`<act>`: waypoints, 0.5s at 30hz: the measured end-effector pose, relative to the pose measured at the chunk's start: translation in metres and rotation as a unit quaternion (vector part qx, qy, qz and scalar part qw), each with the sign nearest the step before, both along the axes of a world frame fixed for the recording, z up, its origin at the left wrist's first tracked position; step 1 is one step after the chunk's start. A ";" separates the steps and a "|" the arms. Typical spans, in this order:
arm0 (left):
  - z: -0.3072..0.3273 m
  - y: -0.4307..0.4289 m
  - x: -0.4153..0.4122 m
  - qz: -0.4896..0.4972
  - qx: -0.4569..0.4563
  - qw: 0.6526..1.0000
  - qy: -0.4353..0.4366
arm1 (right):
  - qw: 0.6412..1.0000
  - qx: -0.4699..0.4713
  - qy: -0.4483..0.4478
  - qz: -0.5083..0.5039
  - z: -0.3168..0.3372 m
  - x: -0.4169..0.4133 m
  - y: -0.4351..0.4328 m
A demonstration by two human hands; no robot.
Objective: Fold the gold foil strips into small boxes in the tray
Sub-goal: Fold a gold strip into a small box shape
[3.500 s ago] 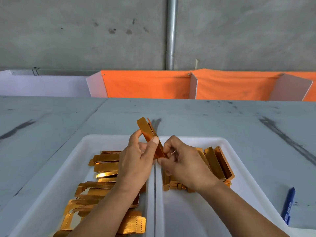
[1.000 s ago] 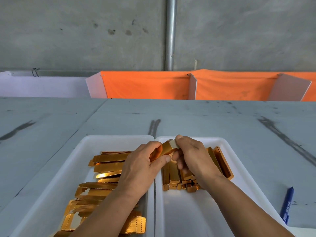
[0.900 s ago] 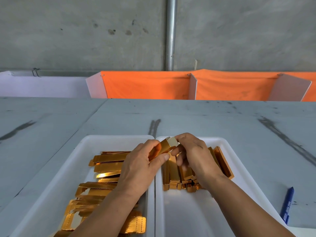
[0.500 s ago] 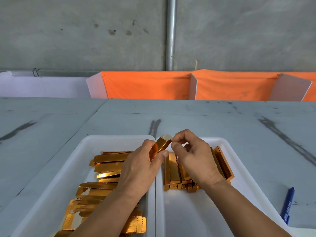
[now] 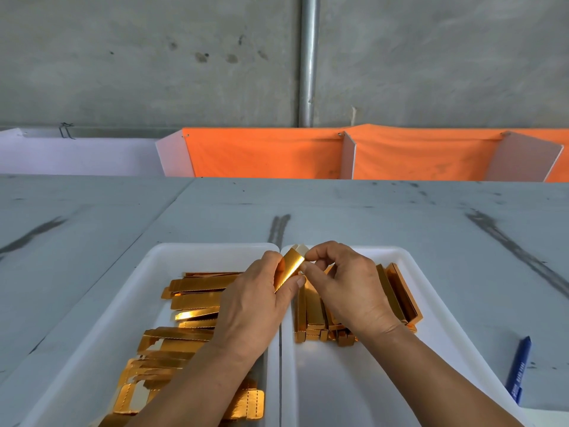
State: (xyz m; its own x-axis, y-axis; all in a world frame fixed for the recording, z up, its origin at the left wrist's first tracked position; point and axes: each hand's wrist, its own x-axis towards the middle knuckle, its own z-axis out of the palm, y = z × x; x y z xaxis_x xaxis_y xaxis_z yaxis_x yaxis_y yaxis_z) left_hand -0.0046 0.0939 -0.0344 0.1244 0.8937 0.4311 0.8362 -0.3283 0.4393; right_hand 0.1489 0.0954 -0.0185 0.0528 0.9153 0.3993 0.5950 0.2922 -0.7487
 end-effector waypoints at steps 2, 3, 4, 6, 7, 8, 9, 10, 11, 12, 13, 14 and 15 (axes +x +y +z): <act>0.000 0.000 0.000 0.002 -0.004 1.000 0.002 | 1.000 -0.019 0.012 0.013 0.000 0.000 0.000; 0.000 0.000 0.000 0.002 -0.005 1.000 0.001 | 0.999 -0.030 0.025 0.021 0.000 0.000 0.000; 0.000 -0.001 0.000 0.002 -0.004 1.000 0.000 | 0.998 -0.043 0.044 0.030 0.000 0.000 0.000; 0.001 -0.001 0.000 0.000 -0.001 1.000 0.001 | 0.992 -0.073 0.086 0.060 0.001 0.000 0.000; 0.001 -0.002 0.001 0.000 0.000 1.000 0.003 | 0.988 -0.088 0.104 0.078 0.002 0.001 -0.001; 0.001 -0.002 0.001 0.000 0.001 1.000 0.005 | 0.983 -0.100 0.119 0.097 0.003 0.001 -0.002; 0.002 -0.002 0.001 0.001 0.002 1.000 0.007 | 0.979 -0.109 0.131 0.113 0.004 0.001 -0.004; 0.002 -0.002 0.001 0.001 0.003 1.000 0.009 | 0.975 -0.116 0.143 0.124 0.005 0.000 -0.005; 0.003 -0.002 0.001 0.001 0.005 1.000 0.011 | 0.971 -0.122 0.156 0.132 0.006 0.000 -0.006; 0.003 -0.002 0.001 0.000 0.008 1.000 0.012 | 0.967 -0.127 0.170 0.139 0.007 0.000 -0.006; 0.003 -0.002 0.001 0.000 0.012 1.000 0.013 | 0.963 -0.133 0.183 0.144 0.007 0.000 -0.006; 0.004 -0.003 0.001 -0.002 0.016 1.000 0.016 | 0.960 -0.139 0.191 0.147 0.008 0.000 -0.006; 0.004 -0.003 0.001 -0.004 0.022 1.000 0.019 | 0.959 -0.145 0.195 0.148 0.009 0.000 -0.006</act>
